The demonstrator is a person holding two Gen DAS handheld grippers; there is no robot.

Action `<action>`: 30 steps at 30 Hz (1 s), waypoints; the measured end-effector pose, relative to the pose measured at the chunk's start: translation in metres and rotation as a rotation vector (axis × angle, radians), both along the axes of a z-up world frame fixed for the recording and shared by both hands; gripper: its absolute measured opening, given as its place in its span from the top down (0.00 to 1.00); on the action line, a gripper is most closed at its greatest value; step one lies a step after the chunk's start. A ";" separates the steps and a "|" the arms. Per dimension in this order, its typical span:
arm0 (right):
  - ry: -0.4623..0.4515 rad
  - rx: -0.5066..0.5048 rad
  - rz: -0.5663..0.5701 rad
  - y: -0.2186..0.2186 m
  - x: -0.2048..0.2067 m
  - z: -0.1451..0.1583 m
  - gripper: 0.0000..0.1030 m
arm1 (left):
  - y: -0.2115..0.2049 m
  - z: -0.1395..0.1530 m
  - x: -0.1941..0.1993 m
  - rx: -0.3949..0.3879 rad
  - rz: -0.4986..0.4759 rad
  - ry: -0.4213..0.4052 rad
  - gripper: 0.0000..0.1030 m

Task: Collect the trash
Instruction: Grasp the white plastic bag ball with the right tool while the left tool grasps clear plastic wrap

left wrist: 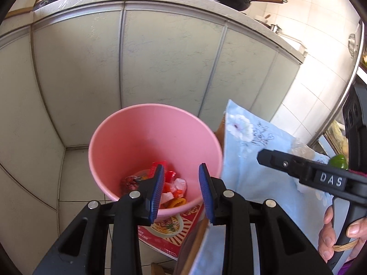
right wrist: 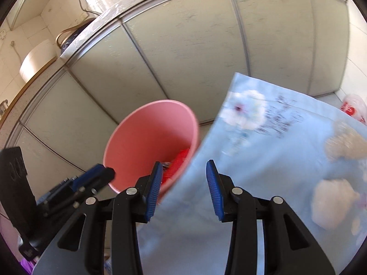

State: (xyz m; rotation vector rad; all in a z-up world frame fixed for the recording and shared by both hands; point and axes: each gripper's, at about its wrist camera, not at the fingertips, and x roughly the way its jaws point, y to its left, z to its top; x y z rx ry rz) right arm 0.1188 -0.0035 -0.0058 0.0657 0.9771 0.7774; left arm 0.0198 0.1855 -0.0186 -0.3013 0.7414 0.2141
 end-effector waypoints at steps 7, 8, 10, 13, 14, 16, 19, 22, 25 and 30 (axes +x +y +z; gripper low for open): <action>-0.056 -0.025 -0.051 -0.050 -0.019 0.001 0.61 | -0.023 0.004 0.001 -0.022 -0.059 0.003 0.69; -0.064 -0.026 -0.060 -0.056 -0.022 0.002 0.61 | -0.025 0.004 0.001 -0.031 -0.064 0.003 0.66; -0.075 -0.022 -0.078 -0.073 -0.027 0.002 0.61 | -0.030 0.005 0.002 -0.048 -0.076 0.000 0.64; -0.099 -0.019 -0.126 -0.105 -0.032 0.001 0.60 | -0.040 0.004 0.006 -0.061 -0.106 0.005 0.63; -0.103 -0.017 -0.146 -0.116 -0.032 0.000 0.56 | -0.044 0.004 0.007 -0.062 -0.116 0.008 0.63; -0.099 -0.007 -0.184 -0.135 -0.029 -0.003 0.52 | -0.051 0.002 0.011 -0.061 -0.135 0.014 0.63; -0.081 -0.008 -0.240 -0.158 -0.021 -0.010 0.52 | -0.060 -0.001 0.015 -0.058 -0.160 0.028 0.63; -0.062 -0.013 -0.278 -0.170 -0.010 -0.017 0.51 | -0.068 -0.003 0.019 -0.046 -0.185 0.040 0.63; -0.062 -0.026 -0.289 -0.169 0.002 -0.023 0.46 | -0.073 -0.005 0.022 -0.037 -0.198 0.051 0.63; -0.058 -0.063 -0.270 -0.156 0.022 -0.035 0.45 | -0.078 -0.005 0.030 -0.016 -0.208 0.066 0.63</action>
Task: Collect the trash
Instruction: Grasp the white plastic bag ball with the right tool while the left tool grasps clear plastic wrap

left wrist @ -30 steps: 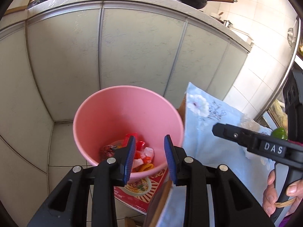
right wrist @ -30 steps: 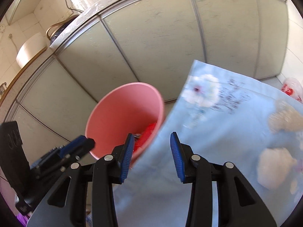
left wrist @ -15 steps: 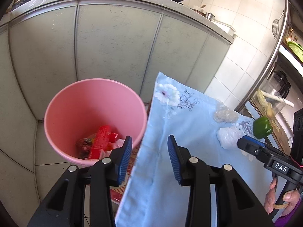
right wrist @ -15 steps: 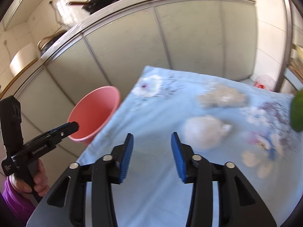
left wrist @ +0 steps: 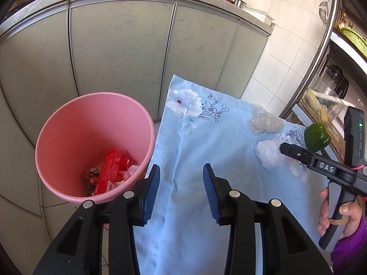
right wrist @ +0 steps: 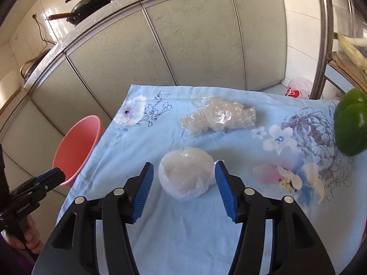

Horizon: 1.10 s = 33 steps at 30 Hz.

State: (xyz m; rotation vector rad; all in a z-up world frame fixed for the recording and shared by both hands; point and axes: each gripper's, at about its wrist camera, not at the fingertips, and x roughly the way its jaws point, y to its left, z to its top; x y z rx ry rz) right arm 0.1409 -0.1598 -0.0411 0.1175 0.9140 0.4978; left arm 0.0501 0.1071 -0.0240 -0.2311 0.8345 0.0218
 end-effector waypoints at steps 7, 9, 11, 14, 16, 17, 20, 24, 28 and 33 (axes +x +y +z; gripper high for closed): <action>0.008 -0.039 0.004 0.011 0.005 -0.021 0.45 | -0.019 0.006 0.023 0.044 -0.044 -0.003 0.63; -0.005 -0.017 -0.001 0.005 0.002 -0.020 0.57 | -0.027 0.009 0.032 0.050 -0.064 -0.011 0.63; -0.013 -0.008 -0.018 -0.005 -0.005 -0.017 0.60 | -0.038 0.011 0.042 0.055 -0.092 -0.018 0.63; -0.030 0.012 -0.049 -0.024 -0.019 -0.011 0.62 | -0.059 0.011 0.058 0.061 -0.151 -0.034 0.63; -0.051 -0.002 -0.071 -0.035 -0.029 -0.007 0.62 | -0.075 0.010 0.070 0.057 -0.191 -0.040 0.63; -0.059 -0.012 -0.080 -0.040 -0.035 -0.006 0.62 | -0.081 0.009 0.076 0.044 -0.213 -0.043 0.63; -0.060 -0.035 -0.107 -0.051 -0.049 -0.006 0.62 | -0.101 0.004 0.097 0.009 -0.267 -0.038 0.63; -0.065 -0.061 -0.138 -0.062 -0.063 -0.009 0.62 | -0.125 -0.004 0.123 0.026 -0.315 -0.031 0.63; -0.086 -0.097 -0.147 -0.064 -0.070 -0.011 0.62 | -0.141 -0.017 0.144 0.082 -0.353 -0.010 0.63; -0.073 -0.116 -0.151 -0.064 -0.069 -0.018 0.62 | -0.152 -0.028 0.167 0.128 -0.373 0.013 0.63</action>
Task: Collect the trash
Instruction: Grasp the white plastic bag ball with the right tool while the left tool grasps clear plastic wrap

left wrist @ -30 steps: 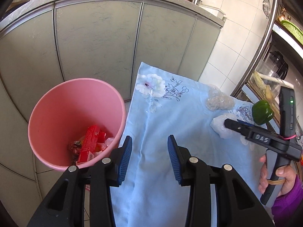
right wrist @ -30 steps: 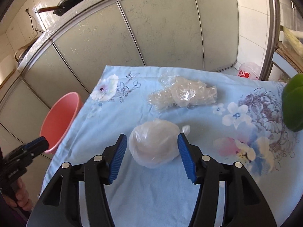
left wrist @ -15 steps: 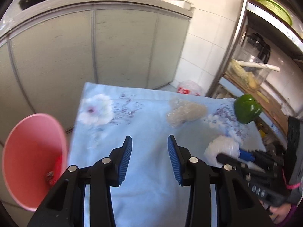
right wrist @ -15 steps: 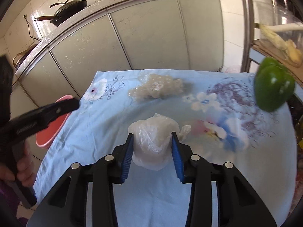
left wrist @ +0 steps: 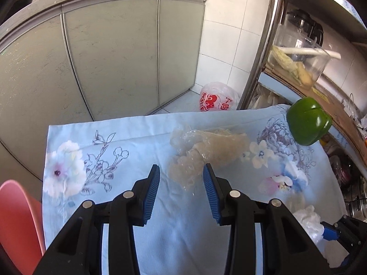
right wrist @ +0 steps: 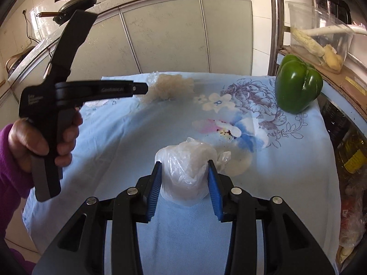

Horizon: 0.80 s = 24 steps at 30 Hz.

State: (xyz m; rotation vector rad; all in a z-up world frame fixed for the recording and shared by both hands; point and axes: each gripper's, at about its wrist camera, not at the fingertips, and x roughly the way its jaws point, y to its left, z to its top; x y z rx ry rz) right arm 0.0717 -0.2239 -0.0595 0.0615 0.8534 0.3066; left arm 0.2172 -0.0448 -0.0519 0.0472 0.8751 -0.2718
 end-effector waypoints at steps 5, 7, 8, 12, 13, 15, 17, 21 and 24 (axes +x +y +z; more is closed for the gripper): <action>-0.002 -0.011 0.004 0.002 0.000 -0.002 0.62 | -0.008 -0.012 0.014 0.039 -0.011 0.005 0.62; -0.003 -0.018 0.005 0.003 0.000 -0.003 0.62 | -0.010 -0.014 0.016 0.027 -0.014 0.005 0.62; -0.003 -0.018 0.004 0.003 0.000 -0.003 0.62 | -0.011 -0.014 0.016 0.019 -0.015 0.005 0.62; 0.002 -0.024 -0.004 0.003 -0.001 -0.007 0.62 | -0.013 -0.019 0.012 -0.008 -0.035 0.007 0.70; 0.001 -0.027 -0.005 0.004 -0.001 -0.008 0.62 | -0.013 -0.021 0.010 -0.023 -0.041 0.005 0.72; 0.002 -0.027 -0.005 0.003 -0.002 -0.008 0.62 | -0.012 -0.023 0.005 -0.036 -0.039 -0.001 0.79; 0.004 -0.022 -0.007 0.002 -0.002 -0.008 0.62 | -0.011 -0.020 -0.001 -0.051 -0.034 -0.007 0.86; 0.005 -0.027 -0.008 0.003 -0.002 -0.009 0.62 | -0.005 -0.006 -0.020 -0.082 -0.014 -0.040 0.93; 0.007 -0.023 -0.008 0.002 -0.002 -0.009 0.62 | 0.000 0.005 -0.034 -0.104 0.005 -0.060 0.95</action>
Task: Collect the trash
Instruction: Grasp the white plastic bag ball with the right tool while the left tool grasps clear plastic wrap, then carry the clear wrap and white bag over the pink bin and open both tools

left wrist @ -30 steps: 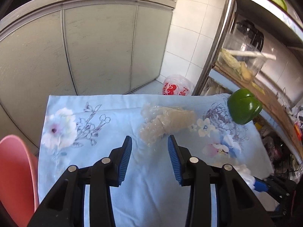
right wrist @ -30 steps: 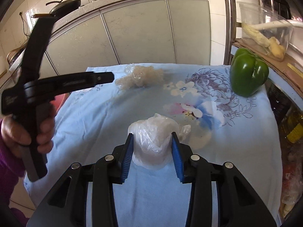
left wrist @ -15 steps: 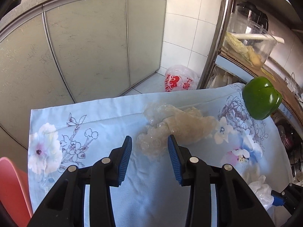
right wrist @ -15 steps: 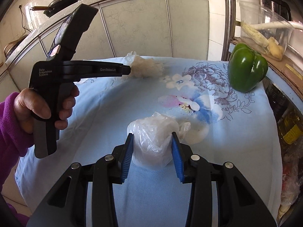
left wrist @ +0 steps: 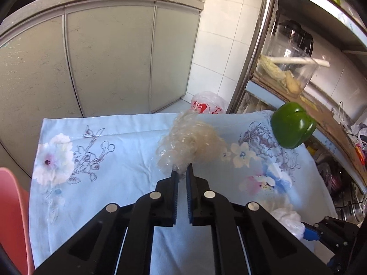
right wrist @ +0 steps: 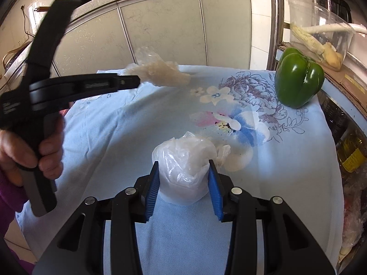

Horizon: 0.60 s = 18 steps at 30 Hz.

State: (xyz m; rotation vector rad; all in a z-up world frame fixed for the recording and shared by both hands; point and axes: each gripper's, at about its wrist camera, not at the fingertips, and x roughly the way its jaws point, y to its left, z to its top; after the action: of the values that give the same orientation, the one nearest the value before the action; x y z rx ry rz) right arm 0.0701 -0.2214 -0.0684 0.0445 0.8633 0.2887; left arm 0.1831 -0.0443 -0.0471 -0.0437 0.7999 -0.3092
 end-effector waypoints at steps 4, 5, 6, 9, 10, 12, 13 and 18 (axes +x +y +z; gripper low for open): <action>0.001 0.007 -0.001 -0.001 0.000 0.000 0.62 | 0.011 0.012 -0.021 -0.027 0.024 -0.014 0.96; 0.002 0.007 -0.002 -0.001 0.000 0.000 0.62 | 0.013 0.014 -0.027 -0.032 0.028 -0.017 0.96; 0.002 0.009 -0.002 -0.001 0.001 0.001 0.62 | 0.015 0.017 -0.032 -0.039 0.034 -0.021 0.96; 0.004 0.013 -0.003 -0.002 0.001 0.000 0.62 | 0.025 0.026 -0.050 -0.055 0.064 -0.033 0.96; 0.004 0.013 -0.003 -0.002 0.001 0.000 0.62 | 0.027 0.028 -0.055 -0.053 0.070 -0.037 0.96; 0.004 0.012 -0.003 -0.002 0.001 0.000 0.62 | 0.029 0.031 -0.066 -0.035 0.089 -0.049 0.96; 0.004 0.011 -0.003 -0.002 0.001 0.000 0.62 | 0.030 0.033 -0.072 -0.023 0.096 -0.055 0.96; 0.004 0.004 -0.004 0.000 0.002 0.000 0.62 | 0.032 0.040 -0.094 0.038 0.136 -0.096 0.96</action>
State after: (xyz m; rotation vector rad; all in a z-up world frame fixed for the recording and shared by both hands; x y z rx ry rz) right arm 0.0718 -0.2219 -0.0684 0.0504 0.8662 0.2863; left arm 0.0888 -0.0120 -0.0074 -0.0473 0.7032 -0.1664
